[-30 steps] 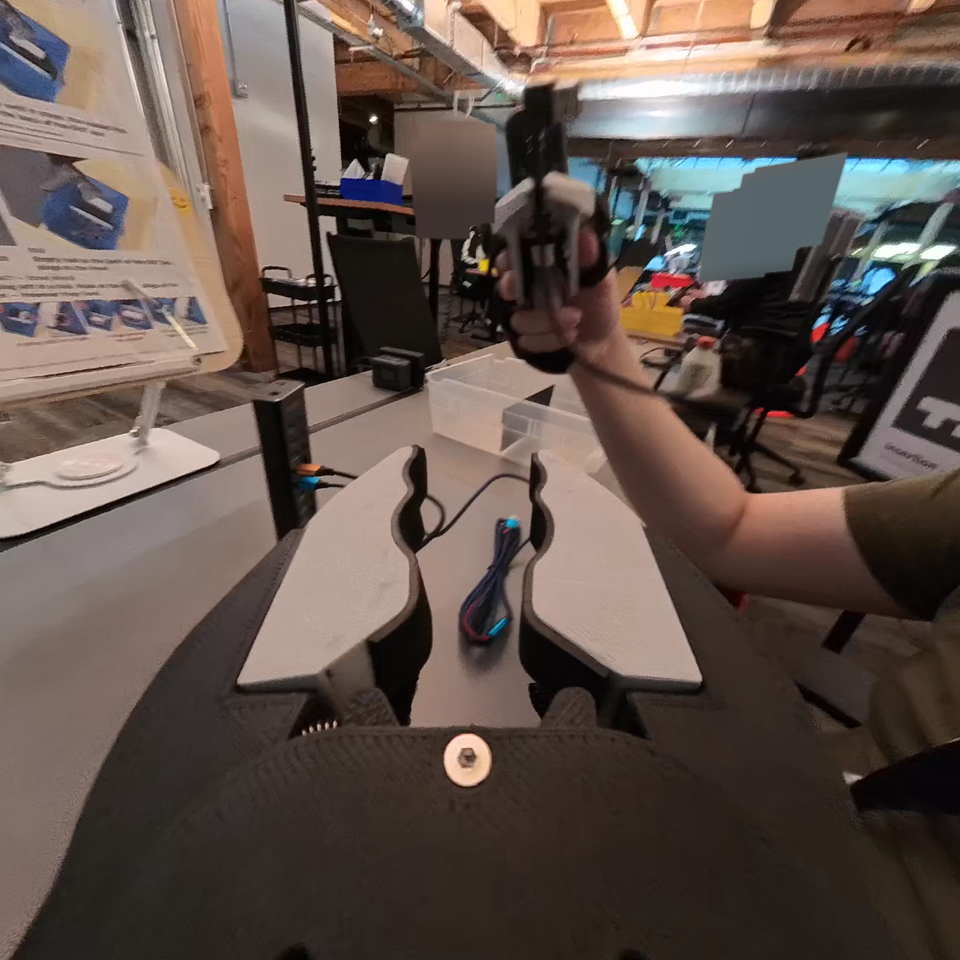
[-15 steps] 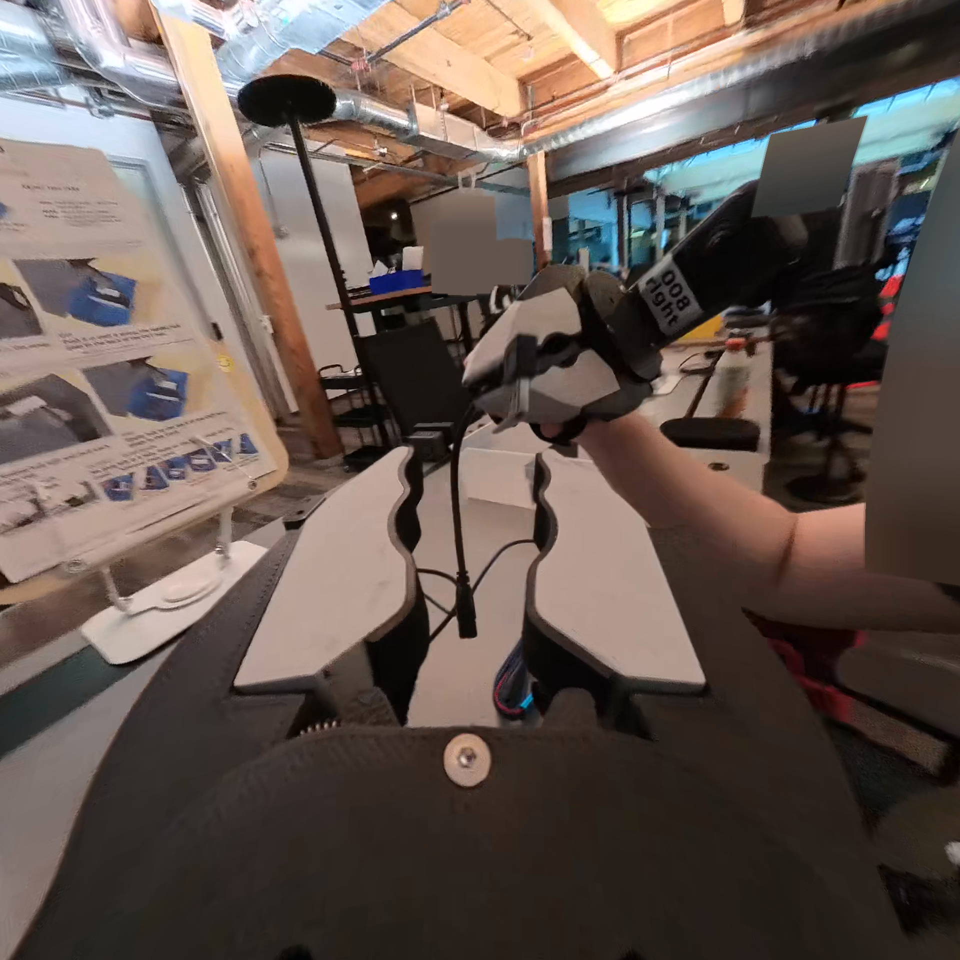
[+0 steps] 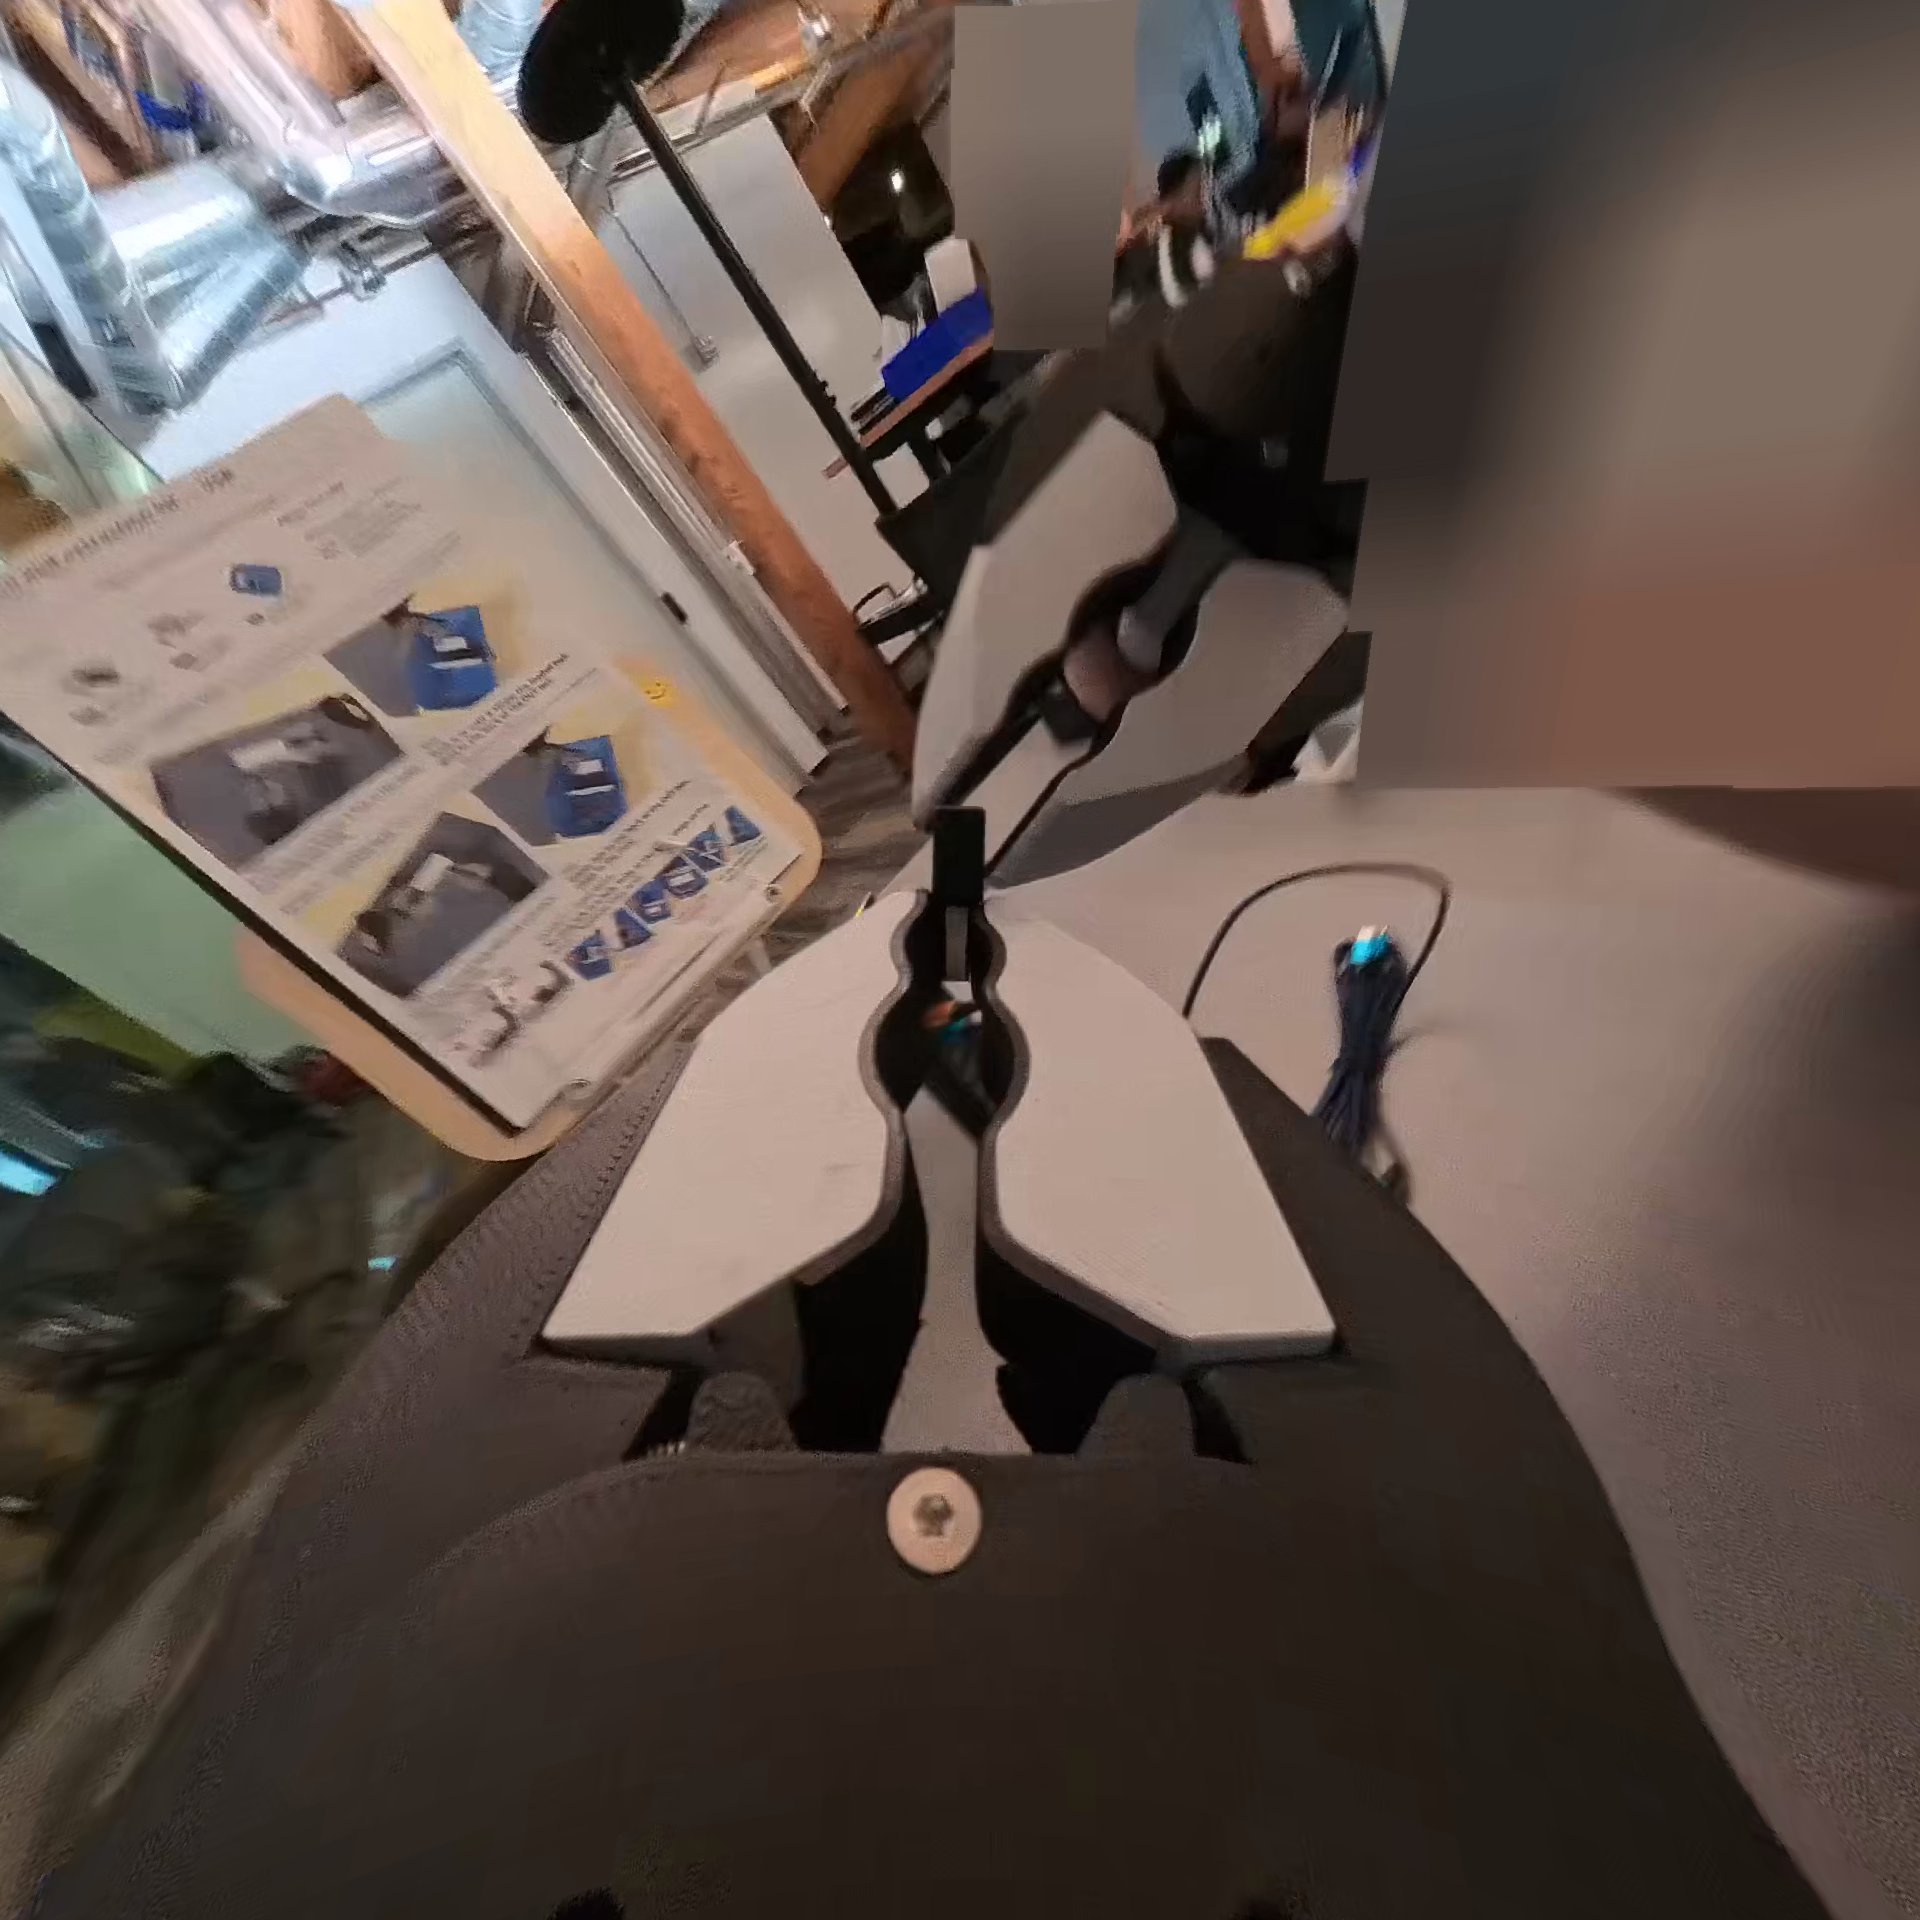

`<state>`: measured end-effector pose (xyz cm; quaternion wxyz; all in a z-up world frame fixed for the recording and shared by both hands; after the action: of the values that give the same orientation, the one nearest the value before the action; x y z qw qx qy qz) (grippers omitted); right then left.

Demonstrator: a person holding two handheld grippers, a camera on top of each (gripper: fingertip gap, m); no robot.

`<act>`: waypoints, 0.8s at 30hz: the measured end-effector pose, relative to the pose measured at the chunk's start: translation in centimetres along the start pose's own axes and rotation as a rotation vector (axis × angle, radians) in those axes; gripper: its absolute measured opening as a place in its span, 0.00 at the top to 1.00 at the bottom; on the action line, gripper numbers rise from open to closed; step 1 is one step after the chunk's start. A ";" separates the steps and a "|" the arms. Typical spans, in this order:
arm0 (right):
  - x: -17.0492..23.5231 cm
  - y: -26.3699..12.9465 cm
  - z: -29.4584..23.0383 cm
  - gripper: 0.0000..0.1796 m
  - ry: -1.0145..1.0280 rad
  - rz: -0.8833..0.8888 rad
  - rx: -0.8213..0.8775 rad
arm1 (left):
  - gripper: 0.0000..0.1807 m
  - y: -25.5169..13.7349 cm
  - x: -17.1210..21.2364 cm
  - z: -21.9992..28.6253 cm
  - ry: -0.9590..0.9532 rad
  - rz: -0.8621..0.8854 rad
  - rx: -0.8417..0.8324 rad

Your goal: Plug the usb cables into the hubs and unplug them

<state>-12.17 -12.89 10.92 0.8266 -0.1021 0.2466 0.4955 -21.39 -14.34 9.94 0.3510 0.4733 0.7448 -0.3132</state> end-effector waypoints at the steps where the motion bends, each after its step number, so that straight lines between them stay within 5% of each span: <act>1: -0.2 -0.2 0.0 0.90 0.019 0.019 -0.017 | 0.98 0.2 0.1 0.3 0.061 -0.034 0.015; 11: -1.1 -0.5 -2.6 0.91 -0.026 -0.030 -0.209 | 0.98 1.2 1.4 2.0 0.226 -0.161 0.076; 24: -0.1 -0.3 -3.6 0.95 -0.145 -0.148 -0.241 | 0.98 1.9 2.5 2.5 0.282 -0.261 0.106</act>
<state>-13.04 -14.61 7.90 0.8584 -0.1824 0.1169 0.4651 -19.84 -14.44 6.24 0.1743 0.4297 0.8241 -0.3253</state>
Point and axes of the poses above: each gripper's, where its closed fingertips meet, y out along the fingers, x out of its underside, z = x × y across the jaws, the point moved 5 cm from there along -y, back along the fingers, and after that the axes turned 11 degrees about x, right-handed, at the moved point
